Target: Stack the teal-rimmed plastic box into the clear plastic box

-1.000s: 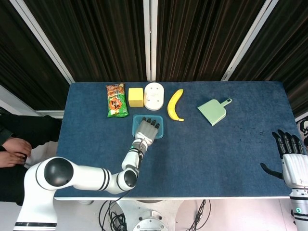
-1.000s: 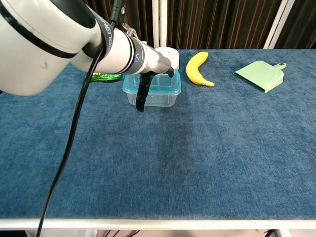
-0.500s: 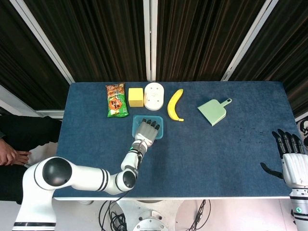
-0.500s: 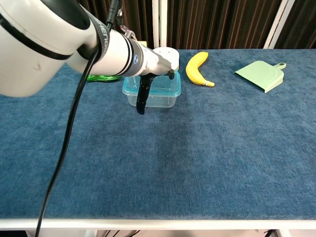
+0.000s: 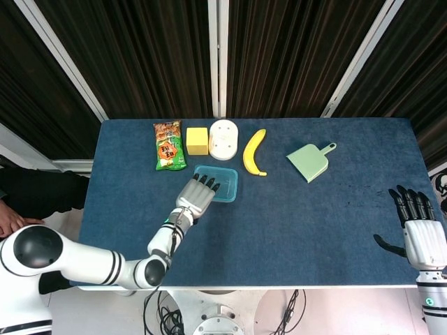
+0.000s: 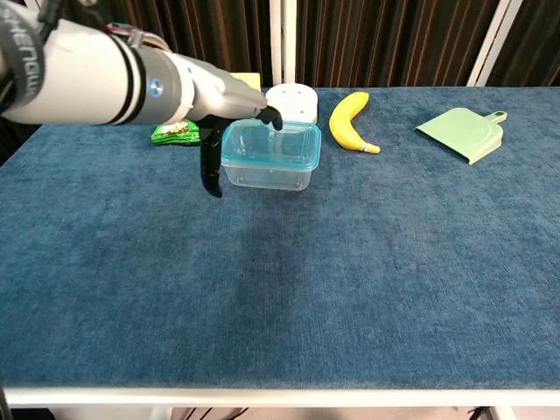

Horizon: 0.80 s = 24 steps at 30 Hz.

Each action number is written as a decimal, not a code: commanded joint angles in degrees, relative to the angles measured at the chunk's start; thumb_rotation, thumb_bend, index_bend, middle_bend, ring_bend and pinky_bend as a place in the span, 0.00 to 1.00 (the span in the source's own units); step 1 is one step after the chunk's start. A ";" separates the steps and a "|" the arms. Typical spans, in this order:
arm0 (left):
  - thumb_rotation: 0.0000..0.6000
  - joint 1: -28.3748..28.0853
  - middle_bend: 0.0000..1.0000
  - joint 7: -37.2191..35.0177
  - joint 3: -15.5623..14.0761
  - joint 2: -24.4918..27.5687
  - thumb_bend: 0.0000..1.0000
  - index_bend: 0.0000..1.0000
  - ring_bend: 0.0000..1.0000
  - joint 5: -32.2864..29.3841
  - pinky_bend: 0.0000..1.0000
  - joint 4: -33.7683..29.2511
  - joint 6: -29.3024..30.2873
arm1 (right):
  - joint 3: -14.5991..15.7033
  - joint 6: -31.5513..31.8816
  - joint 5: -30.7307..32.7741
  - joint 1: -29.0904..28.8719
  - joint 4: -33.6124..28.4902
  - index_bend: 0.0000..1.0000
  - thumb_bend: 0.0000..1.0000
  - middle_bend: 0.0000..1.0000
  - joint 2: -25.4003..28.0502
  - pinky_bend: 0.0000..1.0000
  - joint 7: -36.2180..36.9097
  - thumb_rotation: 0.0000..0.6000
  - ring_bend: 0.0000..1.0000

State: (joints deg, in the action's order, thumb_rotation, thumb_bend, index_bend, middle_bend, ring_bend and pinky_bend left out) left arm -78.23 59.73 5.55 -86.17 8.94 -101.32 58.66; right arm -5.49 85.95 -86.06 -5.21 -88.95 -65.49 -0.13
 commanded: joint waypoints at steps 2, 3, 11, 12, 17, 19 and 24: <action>1.00 1.54 0.05 -1.04 -2.34 0.44 0.02 0.11 0.01 1.86 0.11 -1.68 1.66 | -0.01 -0.03 -0.23 -0.17 -0.18 0.00 0.08 0.03 0.02 0.00 -0.22 1.00 0.00; 1.00 1.73 0.05 -1.08 -2.68 0.39 0.02 0.11 0.01 2.13 0.11 -1.92 1.97 | -0.01 -0.04 -0.30 -0.22 -0.24 0.00 0.08 0.03 0.02 0.00 -0.31 1.00 0.00; 1.00 2.36 0.06 -0.33 -4.11 -0.46 0.02 0.18 0.01 1.87 0.11 -2.70 4.07 | 0.08 0.11 -0.26 -0.17 -0.78 0.00 0.08 0.03 0.10 0.00 -0.86 1.00 0.00; 1.00 2.35 0.06 -0.17 -4.19 -0.64 0.02 0.18 0.01 1.69 0.11 -2.52 4.08 | 0.10 0.13 -0.25 -0.15 -0.81 0.00 0.08 0.03 0.09 0.00 -0.90 1.00 0.00; 1.00 2.22 0.06 0.53 -4.32 -1.83 0.02 0.18 0.01 0.90 0.11 -1.35 3.58 | 0.22 0.08 -0.21 -0.13 -0.83 0.00 0.08 0.03 -0.11 0.00 -1.01 1.00 0.00; 1.00 2.19 0.06 0.70 -4.34 -2.35 0.02 0.18 0.01 0.69 0.11 -0.69 3.21 | 0.24 0.04 -0.15 -0.13 -0.80 0.00 0.08 0.03 -0.16 0.00 -1.06 1.00 0.00; 1.00 1.89 0.06 1.07 -4.02 -3.28 0.02 0.18 0.01 -0.57 0.11 1.25 1.84 | 0.26 0.11 -0.15 -0.10 -0.71 0.00 0.08 0.03 -0.17 0.00 -0.94 1.00 0.00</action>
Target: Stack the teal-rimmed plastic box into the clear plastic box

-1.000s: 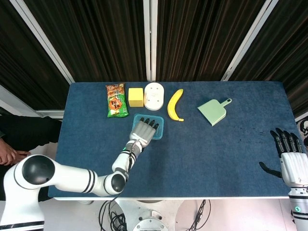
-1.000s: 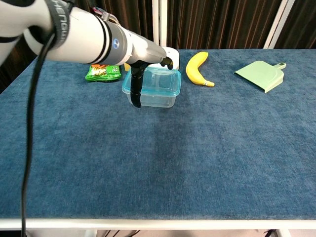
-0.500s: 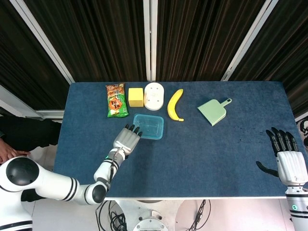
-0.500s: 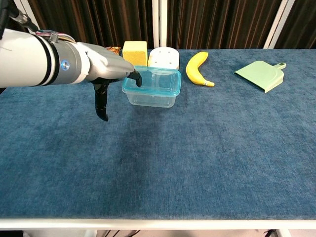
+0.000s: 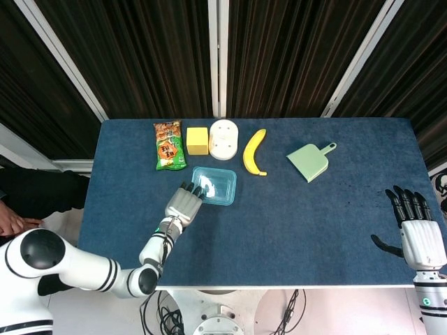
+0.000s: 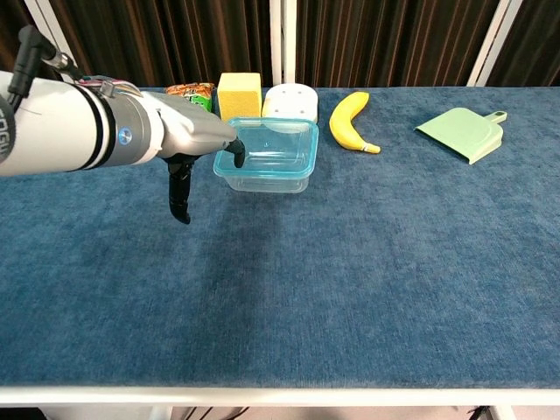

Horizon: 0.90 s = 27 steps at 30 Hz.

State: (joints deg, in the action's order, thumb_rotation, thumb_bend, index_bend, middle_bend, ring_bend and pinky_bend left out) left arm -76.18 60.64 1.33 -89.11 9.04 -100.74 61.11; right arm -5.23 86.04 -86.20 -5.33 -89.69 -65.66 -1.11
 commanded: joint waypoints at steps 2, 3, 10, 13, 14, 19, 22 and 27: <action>1.00 -0.27 0.07 0.06 0.55 -0.30 0.02 0.18 0.01 -1.01 0.11 1.12 -1.09 | 0.00 0.08 0.10 0.09 0.14 0.00 0.08 0.03 0.00 0.00 0.15 1.00 0.00; 1.00 -0.26 0.07 -0.08 0.72 -0.17 0.02 0.18 0.01 -0.95 0.11 1.14 -1.14 | -0.01 0.08 0.17 0.11 0.19 0.00 0.08 0.03 0.00 0.00 0.23 1.00 0.00; 1.00 -0.13 0.08 -2.37 2.66 2.31 0.02 0.18 0.01 1.04 0.11 0.59 -2.58 | -0.13 0.34 0.23 0.20 0.63 0.00 0.08 0.03 0.01 0.00 0.79 1.00 0.00; 1.00 0.00 0.08 -4.04 3.91 2.47 0.02 0.17 0.01 2.92 0.11 2.11 -2.87 | -0.11 0.30 0.25 0.20 0.80 0.00 0.08 0.03 -0.03 0.00 0.93 1.00 0.00; 1.00 -0.04 0.08 -4.36 4.15 2.33 0.02 0.17 0.01 3.37 0.11 2.85 -3.09 | -0.11 0.29 0.28 0.20 0.84 0.00 0.08 0.03 -0.05 0.00 0.98 1.00 0.00; 1.00 -1.16 0.08 -4.50 5.05 1.10 0.02 0.15 0.01 1.64 0.11 7.71 -5.81 | -0.12 0.29 0.58 0.33 1.18 0.00 0.08 0.03 -0.20 0.00 1.33 1.00 0.00; 1.00 -1.79 0.08 -4.29 5.14 0.28 0.02 0.14 0.01 -0.10 0.11 10.30 -7.41 | -0.13 0.21 0.80 0.40 1.36 0.00 0.08 0.03 -0.24 0.00 1.52 1.00 0.00; 1.00 -2.40 0.08 -4.04 4.71 -0.72 0.02 0.14 0.01 -2.54 0.11 13.40 -9.48 | -0.22 0.07 1.07 0.38 1.58 0.00 0.08 0.03 -0.30 0.00 1.61 1.00 0.00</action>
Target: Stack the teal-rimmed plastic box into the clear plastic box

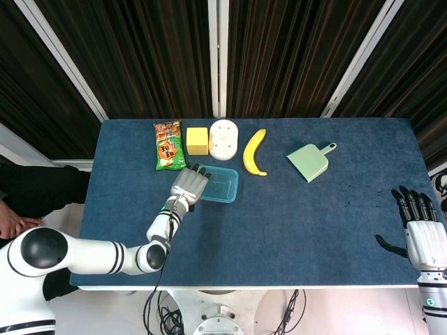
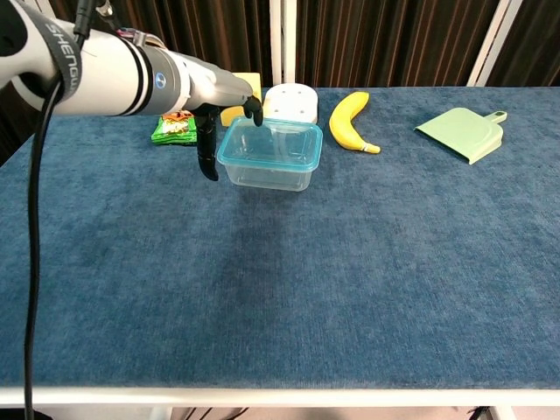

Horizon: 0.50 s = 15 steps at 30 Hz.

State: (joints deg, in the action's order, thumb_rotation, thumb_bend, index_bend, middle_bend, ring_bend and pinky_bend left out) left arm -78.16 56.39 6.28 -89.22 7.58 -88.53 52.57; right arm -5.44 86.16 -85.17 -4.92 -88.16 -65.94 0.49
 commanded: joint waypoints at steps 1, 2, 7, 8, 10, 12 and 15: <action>1.00 -0.60 0.08 0.43 -0.46 -0.83 0.02 0.14 0.01 -1.74 0.11 1.85 -1.40 | -0.01 -0.19 0.06 -0.09 0.07 0.00 0.08 0.03 -0.03 0.00 -0.03 1.00 0.00; 1.00 -0.75 0.08 0.58 -0.59 -0.99 0.02 0.13 0.01 -2.32 0.11 2.34 -1.75 | -0.02 -0.31 0.08 -0.15 0.06 0.00 0.08 0.03 -0.03 0.00 -0.08 1.00 0.00; 1.00 -1.30 0.10 0.90 -1.16 -1.54 0.02 0.11 0.01 -4.93 0.11 4.16 -3.71 | -0.10 -0.62 0.17 -0.37 -0.07 0.00 0.08 0.03 -0.08 0.00 -0.33 1.00 0.00; 1.00 -1.35 0.11 0.85 -1.25 -1.60 0.02 0.11 0.01 -5.14 0.11 4.37 -4.00 | -0.10 -0.67 0.21 -0.39 -0.10 0.00 0.08 0.03 -0.07 0.00 -0.40 1.00 0.00; 1.00 -1.43 0.13 0.66 -1.43 -1.76 0.02 0.11 0.01 -5.33 0.11 4.77 -4.48 | -0.11 -0.77 0.29 -0.43 -0.19 0.00 0.08 0.03 -0.09 0.00 -0.56 1.00 0.00; 1.00 -1.49 0.14 0.44 -1.56 -1.91 0.02 0.11 0.01 -5.28 0.11 5.07 -4.76 | -0.10 -0.79 0.30 -0.44 -0.22 0.00 0.08 0.03 -0.14 0.00 -0.66 1.00 0.00; 1.00 -1.58 0.14 0.08 -1.79 -2.15 0.02 0.10 0.01 -5.24 0.11 5.56 -5.31 | -0.08 -0.69 0.26 -0.41 -0.35 0.00 0.08 0.03 -0.15 0.00 -0.82 1.00 0.00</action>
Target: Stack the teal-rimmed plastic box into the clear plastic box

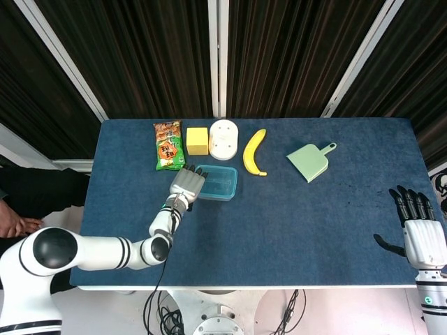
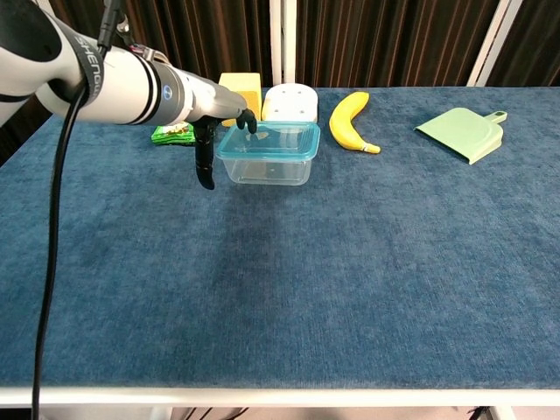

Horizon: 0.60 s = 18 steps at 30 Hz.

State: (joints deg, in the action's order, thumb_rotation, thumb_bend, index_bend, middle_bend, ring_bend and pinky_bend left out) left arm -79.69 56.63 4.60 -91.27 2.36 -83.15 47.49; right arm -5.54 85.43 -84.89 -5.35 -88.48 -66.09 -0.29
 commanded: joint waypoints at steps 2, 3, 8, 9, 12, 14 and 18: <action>1.00 -0.13 0.14 -0.39 -0.30 -0.19 0.02 0.10 0.01 -0.31 0.11 0.43 -0.76 | 0.04 0.12 0.04 0.11 -0.07 0.00 0.08 0.03 -0.01 0.00 -0.10 1.00 0.00; 1.00 -0.21 0.14 -0.47 -0.43 -0.20 0.02 0.10 0.01 -0.52 0.11 0.50 -1.02 | 0.04 0.17 0.06 0.15 -0.11 0.00 0.08 0.03 0.00 0.00 -0.13 1.00 0.00; 1.00 -0.59 0.16 -0.79 -0.97 0.11 0.02 0.10 0.01 -1.40 0.11 0.11 -2.05 | 0.10 0.37 0.00 0.28 -0.32 0.00 0.08 0.03 0.06 0.00 -0.32 1.00 0.00; 1.00 -0.65 0.16 -0.94 -0.98 0.22 0.02 0.10 0.01 -1.41 0.11 -0.05 -2.08 | 0.10 0.40 -0.03 0.28 -0.34 0.00 0.08 0.03 0.06 0.00 -0.37 1.00 0.00; 1.00 -0.55 0.16 -1.94 -0.80 0.78 0.02 0.10 0.01 -0.18 0.11 -1.02 -1.25 | 0.10 0.60 -0.18 0.33 -0.53 0.00 0.08 0.03 0.13 0.00 -0.54 1.00 0.00; 1.00 0.04 0.16 -3.47 -0.26 1.52 0.02 0.10 0.01 1.78 0.11 -2.23 -0.18 | 0.07 0.81 -0.24 0.41 -0.70 0.00 0.08 0.03 0.25 0.00 -0.62 1.00 0.00; 1.00 3.10 0.16 -9.13 1.58 4.81 0.02 0.09 0.01 8.23 0.11 -6.36 2.36 | -0.03 1.21 -0.34 0.55 -0.95 0.00 0.08 0.03 0.55 0.00 -0.59 1.00 0.00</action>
State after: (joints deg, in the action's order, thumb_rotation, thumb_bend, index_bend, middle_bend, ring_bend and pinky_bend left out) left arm -78.62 50.90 4.92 -88.59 6.97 -86.94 48.13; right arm -5.56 86.62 -85.22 -4.82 -89.41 -65.55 -0.88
